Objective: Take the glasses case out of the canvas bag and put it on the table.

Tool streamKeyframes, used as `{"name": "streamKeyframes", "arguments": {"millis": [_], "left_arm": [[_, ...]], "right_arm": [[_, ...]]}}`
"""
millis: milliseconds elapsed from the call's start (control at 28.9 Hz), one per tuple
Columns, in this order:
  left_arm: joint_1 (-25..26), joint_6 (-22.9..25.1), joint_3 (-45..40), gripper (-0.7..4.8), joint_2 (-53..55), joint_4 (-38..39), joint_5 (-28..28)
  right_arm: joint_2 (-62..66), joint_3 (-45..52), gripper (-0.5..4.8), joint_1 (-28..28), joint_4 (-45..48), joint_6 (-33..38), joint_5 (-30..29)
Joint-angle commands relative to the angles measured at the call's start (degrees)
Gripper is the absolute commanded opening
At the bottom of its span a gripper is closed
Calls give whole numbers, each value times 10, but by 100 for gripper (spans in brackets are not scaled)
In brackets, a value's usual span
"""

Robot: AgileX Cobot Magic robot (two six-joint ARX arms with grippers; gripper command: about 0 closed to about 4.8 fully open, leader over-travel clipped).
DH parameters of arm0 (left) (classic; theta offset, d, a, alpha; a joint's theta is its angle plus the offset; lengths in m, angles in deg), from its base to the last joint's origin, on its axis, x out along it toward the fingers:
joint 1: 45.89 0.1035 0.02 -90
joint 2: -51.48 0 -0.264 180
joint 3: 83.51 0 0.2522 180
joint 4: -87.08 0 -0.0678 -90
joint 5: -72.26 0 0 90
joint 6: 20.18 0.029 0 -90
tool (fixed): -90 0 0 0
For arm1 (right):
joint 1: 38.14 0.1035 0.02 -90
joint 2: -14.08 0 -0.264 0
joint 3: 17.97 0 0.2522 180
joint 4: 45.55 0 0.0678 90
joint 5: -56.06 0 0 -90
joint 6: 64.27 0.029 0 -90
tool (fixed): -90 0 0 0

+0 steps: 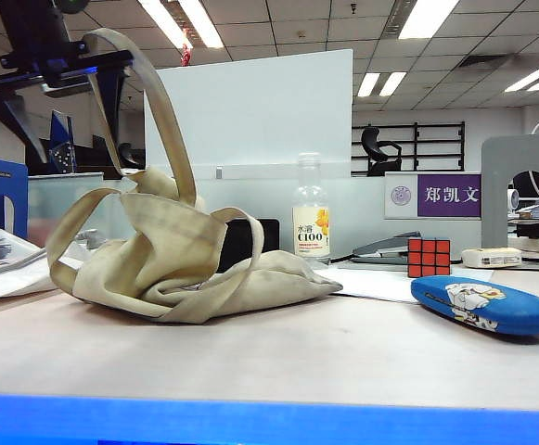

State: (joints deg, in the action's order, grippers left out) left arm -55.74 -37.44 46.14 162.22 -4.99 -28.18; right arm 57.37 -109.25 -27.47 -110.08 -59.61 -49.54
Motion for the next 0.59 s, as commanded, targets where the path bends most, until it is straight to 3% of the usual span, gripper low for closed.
{"name": "streamKeyframes", "arguments": {"millis": [35, 104, 208, 312, 415, 485, 588], "left_arm": [[-32, 52, 2, 479, -24, 56, -45], [-58, 47, 0, 479, -53, 39, 7], [-116, 3, 0, 465, -125, -40, 101], [-163, -23, 1, 456, -190, -118, 142], [-206, -22, 1, 348, -245, -162, 197], [-243, -2, 1, 280, -275, -162, 263], [-269, 75, -2, 276, -293, -158, 348]], "right_arm": [[-5, -2, 135, 1, -5, -4, -10], [-13, -2, 135, 1, -3, -8, -14], [-28, -2, 135, 1, 5, -9, -12], [-42, 0, 135, 2, 9, -17, -10], [-59, 16, 135, 10, 17, -17, -10], [-78, 37, 135, 20, 19, -17, -12], [-105, 79, 135, 24, 23, -7, -27]]}}
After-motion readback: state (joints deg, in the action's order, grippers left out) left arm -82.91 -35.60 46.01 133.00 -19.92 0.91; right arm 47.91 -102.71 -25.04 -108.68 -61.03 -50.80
